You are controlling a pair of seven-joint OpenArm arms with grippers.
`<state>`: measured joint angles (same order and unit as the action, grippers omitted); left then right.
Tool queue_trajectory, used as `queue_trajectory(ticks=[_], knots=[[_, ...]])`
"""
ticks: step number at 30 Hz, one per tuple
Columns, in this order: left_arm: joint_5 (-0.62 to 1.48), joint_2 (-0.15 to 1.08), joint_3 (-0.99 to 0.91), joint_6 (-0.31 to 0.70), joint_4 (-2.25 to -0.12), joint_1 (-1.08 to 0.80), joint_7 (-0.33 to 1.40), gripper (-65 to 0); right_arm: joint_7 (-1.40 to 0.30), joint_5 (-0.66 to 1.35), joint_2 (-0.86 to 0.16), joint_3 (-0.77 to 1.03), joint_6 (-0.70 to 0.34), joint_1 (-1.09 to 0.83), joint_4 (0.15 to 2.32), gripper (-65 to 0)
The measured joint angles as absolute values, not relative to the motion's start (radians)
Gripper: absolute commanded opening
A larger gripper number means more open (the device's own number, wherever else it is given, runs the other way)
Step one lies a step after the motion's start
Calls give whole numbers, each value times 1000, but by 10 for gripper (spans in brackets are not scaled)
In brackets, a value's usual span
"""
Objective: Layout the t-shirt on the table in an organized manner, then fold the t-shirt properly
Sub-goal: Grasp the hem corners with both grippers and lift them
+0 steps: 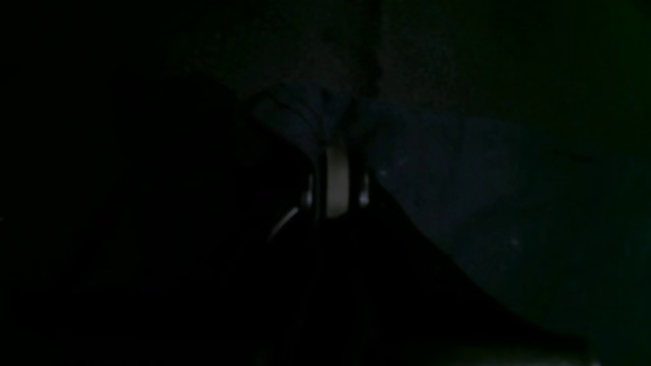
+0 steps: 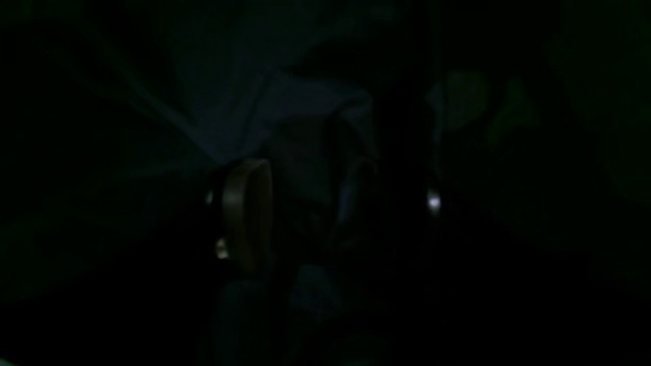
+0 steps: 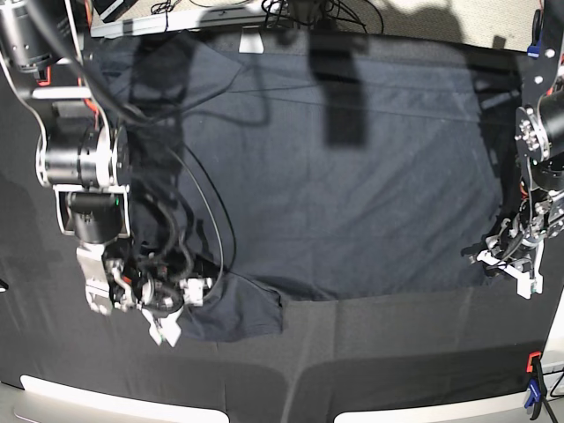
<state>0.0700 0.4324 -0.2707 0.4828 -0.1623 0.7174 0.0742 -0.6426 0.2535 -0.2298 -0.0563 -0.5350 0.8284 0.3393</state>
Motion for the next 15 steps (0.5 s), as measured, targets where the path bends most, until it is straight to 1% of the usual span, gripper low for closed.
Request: queue_trajectory(ticks=[2,4,5,6,8,11,15], knots=[[70,433,-271,483,-162,718,74,-650,-642,254,-230,-56,-533,832,339,-461],[70,433,-271,483,-162,718,72,-650,-605,230,-229,-56,-533,832,339,-565],[70,432,-271,483,-162,717,70,-650,-579,201,-229,-56,-533,831,339,-598],[70,432,-271,483,-162,717,70,-650,-548,159,-229,-56,-534,830,339,-610],[70,433,-271,482,-162,717,52,-650,-482,56,-227,-56,-533,828,341,-610],[124,432,-271,497,-160,713,23,-650,-452,-1,-226,-56,-543,827,382,-610],[124,433,-271,652,-158,709,-56,-650,-450,-1,-224,-56,-587,832,479,-610]])
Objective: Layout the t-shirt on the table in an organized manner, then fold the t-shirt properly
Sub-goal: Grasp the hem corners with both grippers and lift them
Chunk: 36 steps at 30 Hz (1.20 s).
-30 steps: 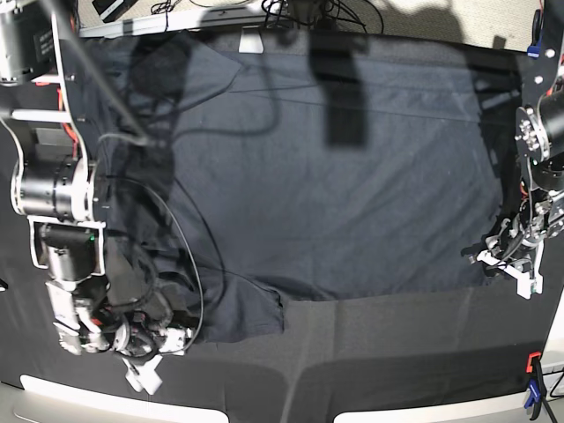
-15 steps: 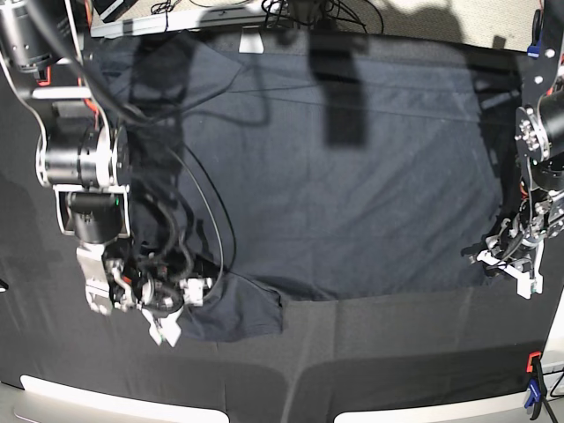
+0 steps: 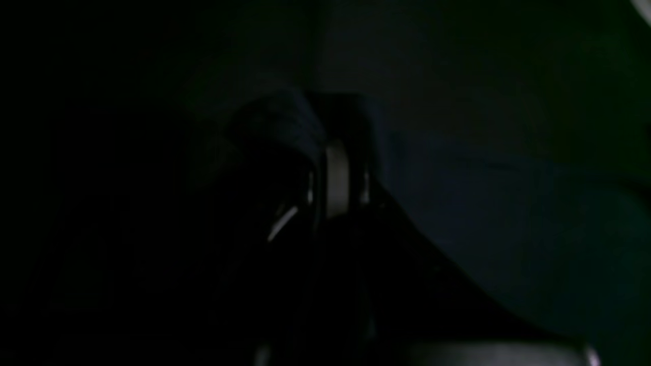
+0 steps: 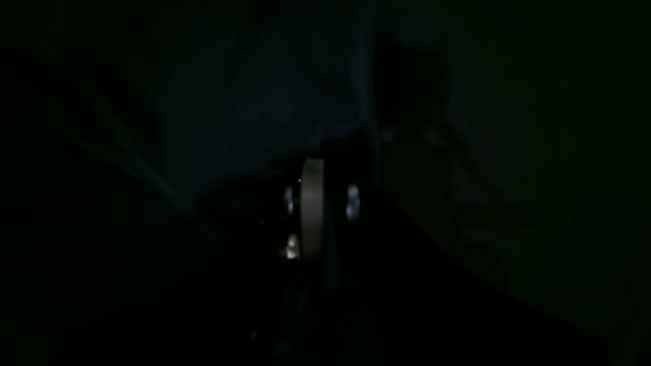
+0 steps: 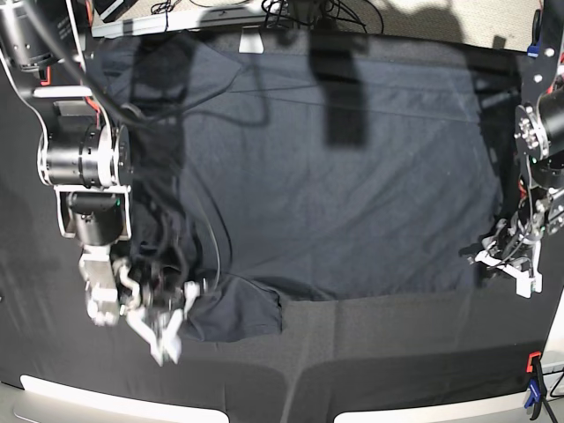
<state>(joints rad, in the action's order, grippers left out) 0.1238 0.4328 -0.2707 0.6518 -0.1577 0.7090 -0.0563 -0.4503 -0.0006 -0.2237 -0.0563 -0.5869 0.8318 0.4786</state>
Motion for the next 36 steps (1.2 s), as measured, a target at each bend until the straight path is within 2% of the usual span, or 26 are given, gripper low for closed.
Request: queue_trajectory(ticks=[3,7,8,11,12,13,15,22,26,31,36], knots=[[125,432,-271,682,-158,712,-60,-650,-472,2,-213,-56,-655,821,540,-610],[126,436,-271,682,-158,701,-60,-650,-496,83,-212,-57,-659,754,630,-603],[127,438,-271,682,-158,695,-60,-650,-497,99,-214,-57,-659,744,630,-566],[127,438,-271,682,-158,676,-60,-650,-502,94,-220,-57,-626,735,622,-357],[126,437,-271,682,-158,674,-59,-650,-493,89,-222,-57,-594,735,621,-312],[126,437,-271,682,-158,673,-57,-650,-482,82,-224,-56,-556,738,616,-300],[128,438,-271,682,-158,675,-57,-650,-475,55,-225,-56,-482,743,603,-299],[127,439,-271,682,-158,677,-56,-650,-389,56,-227,-56,-448,740,421,-300],[127,438,-271,682,-158,676,-56,-650,-388,56,-224,-56,-447,751,394,-302],[127,438,-271,682,-158,676,-56,-650,-389,55,-215,-56,-478,750,393,-401],[127,439,-271,682,-158,676,-56,-650,-389,52,-189,-56,-487,751,393,-545]])
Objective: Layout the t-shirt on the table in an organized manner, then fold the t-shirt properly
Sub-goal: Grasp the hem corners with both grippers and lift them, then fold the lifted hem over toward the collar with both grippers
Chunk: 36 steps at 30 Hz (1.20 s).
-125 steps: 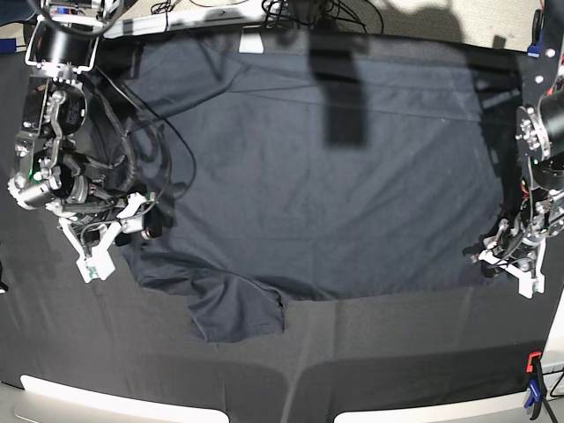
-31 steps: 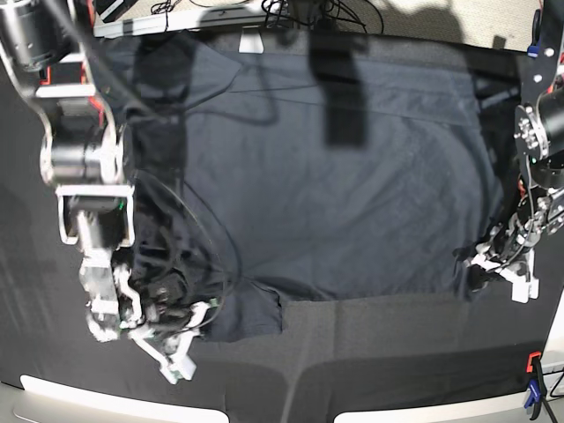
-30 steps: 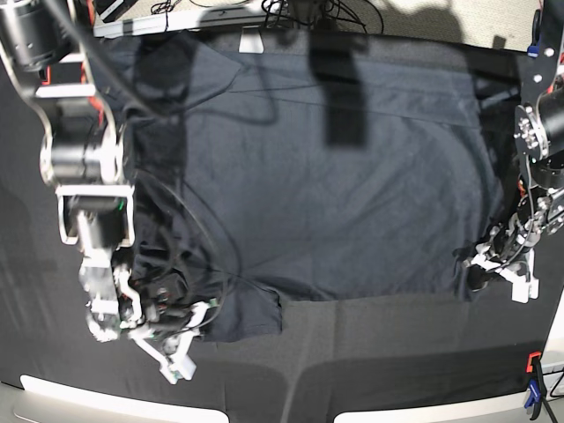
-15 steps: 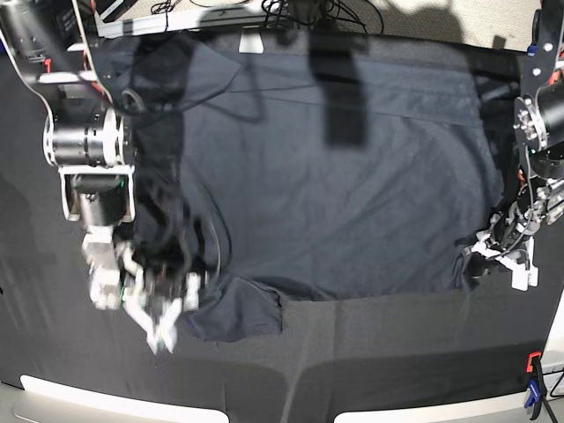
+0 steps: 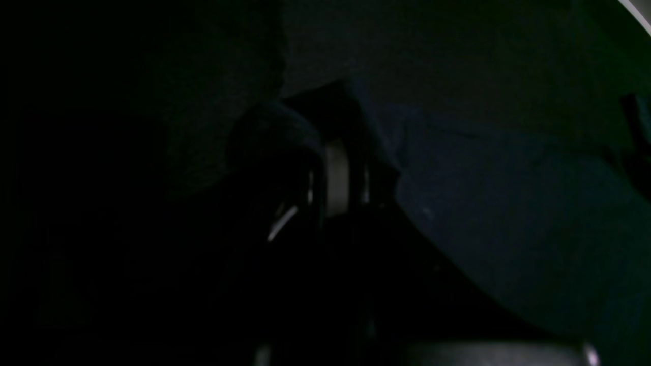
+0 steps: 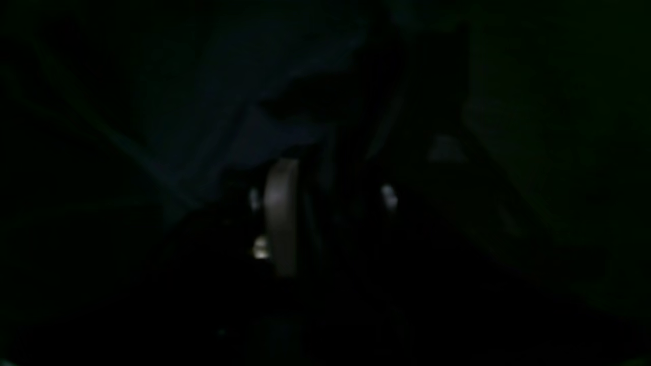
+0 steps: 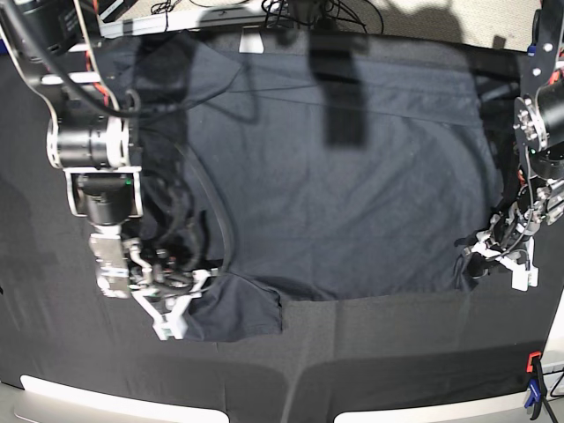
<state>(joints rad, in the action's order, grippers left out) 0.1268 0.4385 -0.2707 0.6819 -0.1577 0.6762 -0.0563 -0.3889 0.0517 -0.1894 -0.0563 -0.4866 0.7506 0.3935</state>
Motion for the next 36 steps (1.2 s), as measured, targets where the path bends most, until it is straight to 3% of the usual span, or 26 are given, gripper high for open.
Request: queue_trajectory(ticks=[3,18,30,36], knots=[[127,438,-271,682,-158,676,-56,-650,-385,49,-183,-56,-490,750,393,-650],[122,442,-271,685,-246,672,-120,-650,-420,-57,-178,-56,-500,709,661,-650],[254,459,-282,689,-658,358,-109,-650,-432,-59,-224,-57,-522,436,1039,-650],[261,438,-408,697,-833,260,-105,-650,-447,-59,-252,-57,-520,309,1231,-650]])
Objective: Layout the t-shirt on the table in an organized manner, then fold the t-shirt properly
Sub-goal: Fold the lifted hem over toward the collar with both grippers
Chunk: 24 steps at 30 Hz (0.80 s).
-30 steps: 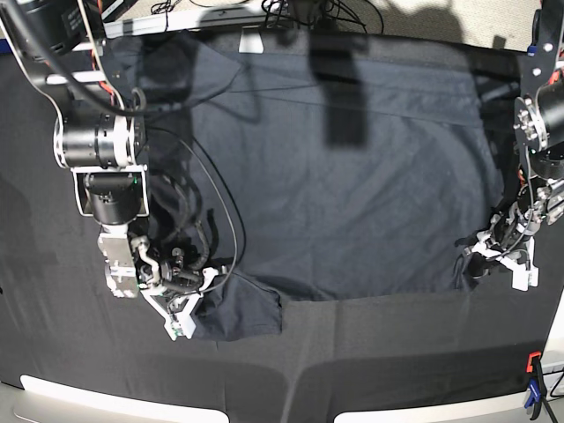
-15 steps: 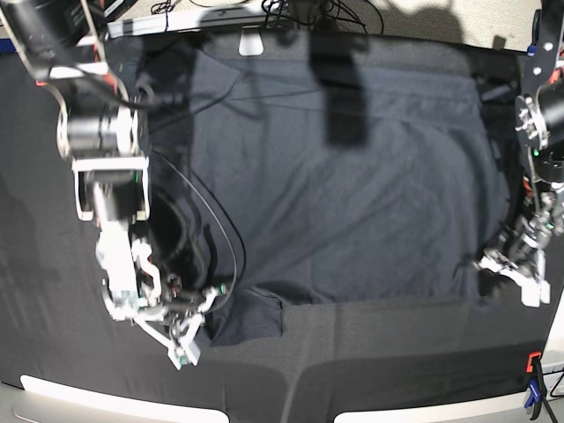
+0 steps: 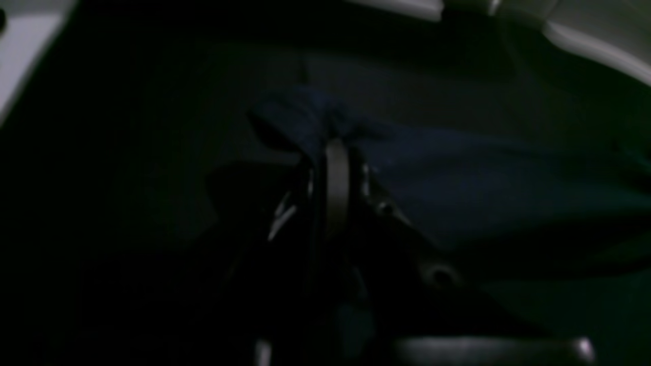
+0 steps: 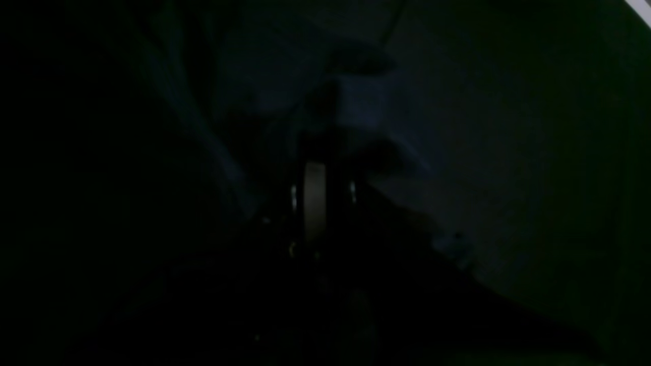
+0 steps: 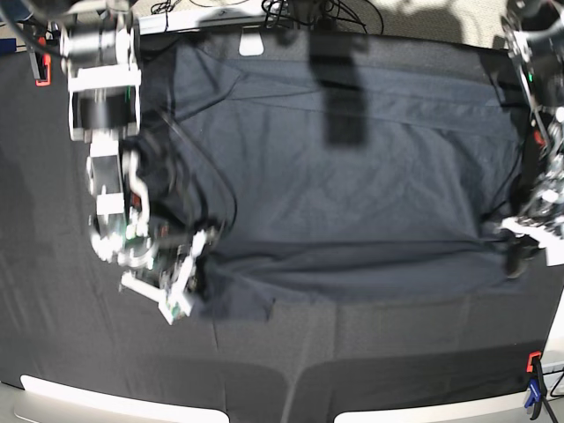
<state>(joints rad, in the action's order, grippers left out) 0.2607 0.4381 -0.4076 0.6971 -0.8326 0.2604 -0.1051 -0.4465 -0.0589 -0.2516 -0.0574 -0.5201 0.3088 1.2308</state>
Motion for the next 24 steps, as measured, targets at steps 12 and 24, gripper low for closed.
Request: queue_trajectory(ticks=[12,24], knots=[[418,435,-498,692,-901,138,27,-650,-474,-83,-255,-57,-527,102,1503,-650],[422,396,-498,690,-901,52,26,-650,-492,-105,-255,-57,-496,-3,1513,-650]])
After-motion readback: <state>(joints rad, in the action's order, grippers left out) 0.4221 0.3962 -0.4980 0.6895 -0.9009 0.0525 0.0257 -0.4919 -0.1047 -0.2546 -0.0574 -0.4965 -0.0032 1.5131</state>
